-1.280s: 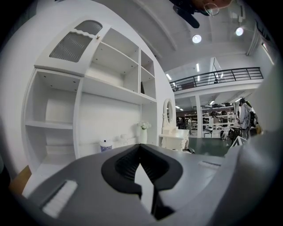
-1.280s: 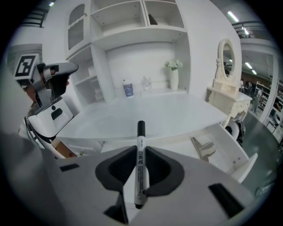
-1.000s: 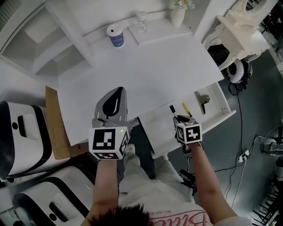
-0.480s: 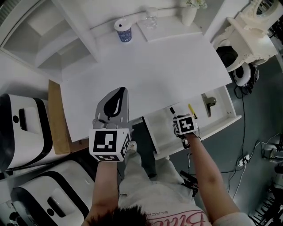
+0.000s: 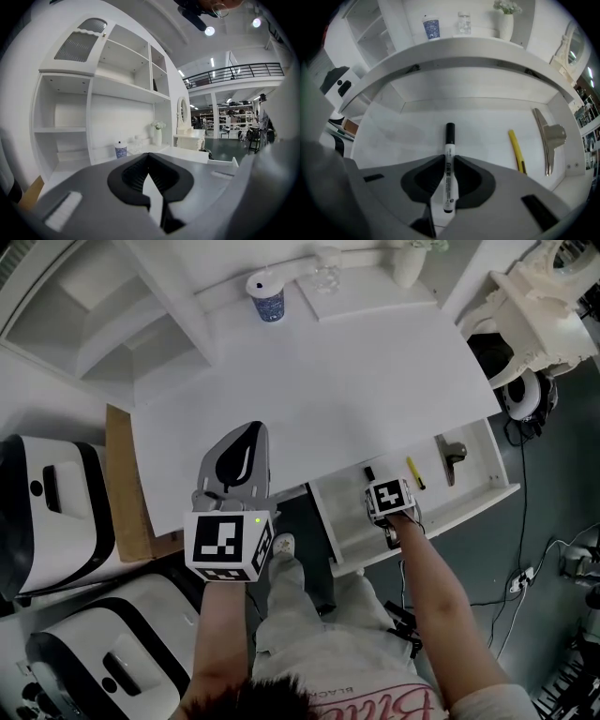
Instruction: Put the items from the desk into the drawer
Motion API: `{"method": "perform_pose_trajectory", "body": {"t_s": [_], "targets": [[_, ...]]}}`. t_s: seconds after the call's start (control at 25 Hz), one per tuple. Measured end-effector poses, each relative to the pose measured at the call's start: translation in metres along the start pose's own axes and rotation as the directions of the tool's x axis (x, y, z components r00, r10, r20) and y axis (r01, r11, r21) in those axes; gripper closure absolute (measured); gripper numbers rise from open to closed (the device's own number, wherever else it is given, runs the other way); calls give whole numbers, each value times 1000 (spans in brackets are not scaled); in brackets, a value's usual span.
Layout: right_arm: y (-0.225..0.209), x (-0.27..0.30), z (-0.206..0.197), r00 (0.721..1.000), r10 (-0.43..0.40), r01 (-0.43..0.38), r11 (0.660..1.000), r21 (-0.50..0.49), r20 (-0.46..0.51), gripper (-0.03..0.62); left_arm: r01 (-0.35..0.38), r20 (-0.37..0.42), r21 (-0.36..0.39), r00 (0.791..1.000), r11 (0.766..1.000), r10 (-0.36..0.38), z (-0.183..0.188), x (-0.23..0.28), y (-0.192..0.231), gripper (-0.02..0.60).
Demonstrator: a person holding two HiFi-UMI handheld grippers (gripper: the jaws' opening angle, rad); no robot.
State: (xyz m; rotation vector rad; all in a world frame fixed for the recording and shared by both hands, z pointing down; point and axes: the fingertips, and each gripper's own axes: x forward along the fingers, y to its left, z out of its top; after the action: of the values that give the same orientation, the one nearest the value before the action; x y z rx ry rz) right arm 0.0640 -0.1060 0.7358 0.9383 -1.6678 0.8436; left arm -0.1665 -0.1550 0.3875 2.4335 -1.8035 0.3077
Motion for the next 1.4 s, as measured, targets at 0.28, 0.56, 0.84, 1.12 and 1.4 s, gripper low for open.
{"method": "perform_pose_trajectory", "body": {"t_s": [0.28,0.56,0.84,1.12,1.4], "targets": [[0,3,2,999,-32,32,999,-17,0,522,-7,-1,10,1000,1000,7,2,-1,3,572],[8,0,-2,998,64,-66,995,70,23,304,-10,8,2,1000,1000,10,5,-2,2,572],[8,-23,7,995,57,-60,998,33,82,287,-7,36,0,999,1000,7,16,-5,-2,572],[6,-64,26,987,55,-55,998,-3,151,288,-2,85,16,996,1000,0,41,-9,-9,572],[6,-109,44,973,58,-45,997,-67,223,289,0,149,37,989,999,-5,75,-15,-16,572]]}}
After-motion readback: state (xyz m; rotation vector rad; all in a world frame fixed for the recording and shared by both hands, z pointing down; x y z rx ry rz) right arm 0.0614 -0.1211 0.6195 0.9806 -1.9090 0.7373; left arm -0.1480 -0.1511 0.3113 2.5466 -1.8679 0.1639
